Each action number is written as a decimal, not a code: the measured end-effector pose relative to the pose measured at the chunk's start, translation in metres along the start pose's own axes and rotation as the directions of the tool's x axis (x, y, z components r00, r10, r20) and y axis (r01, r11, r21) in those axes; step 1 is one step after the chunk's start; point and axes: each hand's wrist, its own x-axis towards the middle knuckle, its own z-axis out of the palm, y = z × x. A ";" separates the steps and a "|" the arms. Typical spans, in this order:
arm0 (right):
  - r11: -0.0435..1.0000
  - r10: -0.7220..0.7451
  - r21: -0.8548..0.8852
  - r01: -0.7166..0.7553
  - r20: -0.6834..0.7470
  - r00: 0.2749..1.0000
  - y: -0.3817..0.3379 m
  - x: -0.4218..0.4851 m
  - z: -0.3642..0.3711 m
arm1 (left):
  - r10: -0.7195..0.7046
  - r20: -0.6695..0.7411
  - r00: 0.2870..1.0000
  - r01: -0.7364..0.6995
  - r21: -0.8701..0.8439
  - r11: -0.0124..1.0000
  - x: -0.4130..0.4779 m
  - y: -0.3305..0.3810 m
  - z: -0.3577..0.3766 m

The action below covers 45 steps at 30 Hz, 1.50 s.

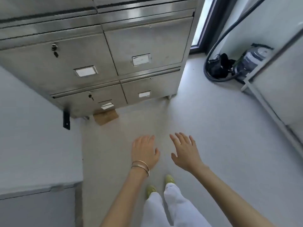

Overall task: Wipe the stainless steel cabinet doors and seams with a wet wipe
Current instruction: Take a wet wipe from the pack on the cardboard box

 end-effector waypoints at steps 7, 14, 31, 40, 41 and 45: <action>0.958 0.272 0.118 -0.263 -0.070 0.960 0.069 -0.050 0.004 | 0.292 0.046 0.955 -0.294 0.043 0.955 0.013 0.079 0.008; 0.848 0.499 0.265 -0.458 -0.115 0.859 0.144 -0.122 0.006 | 0.485 0.063 0.872 -0.489 0.105 0.866 0.016 0.178 0.018; 0.445 0.885 0.476 -0.759 -0.103 0.454 0.327 -0.340 0.028 | 0.855 0.210 0.473 -0.881 0.100 0.463 -0.051 0.473 0.071; 0.114 0.990 0.526 -0.843 0.007 0.138 0.379 -0.431 0.048 | 0.945 0.284 0.163 -0.987 0.057 0.153 -0.085 0.605 0.105; 0.092 0.993 0.522 -0.848 0.012 0.115 0.387 -0.435 0.049 | 0.948 0.287 0.135 -0.991 0.049 0.127 -0.087 0.618 0.108; 0.015 1.000 0.530 -0.848 0.007 0.022 0.427 -0.445 0.047 | 0.950 0.309 0.034 -0.999 0.043 0.022 -0.082 0.669 0.119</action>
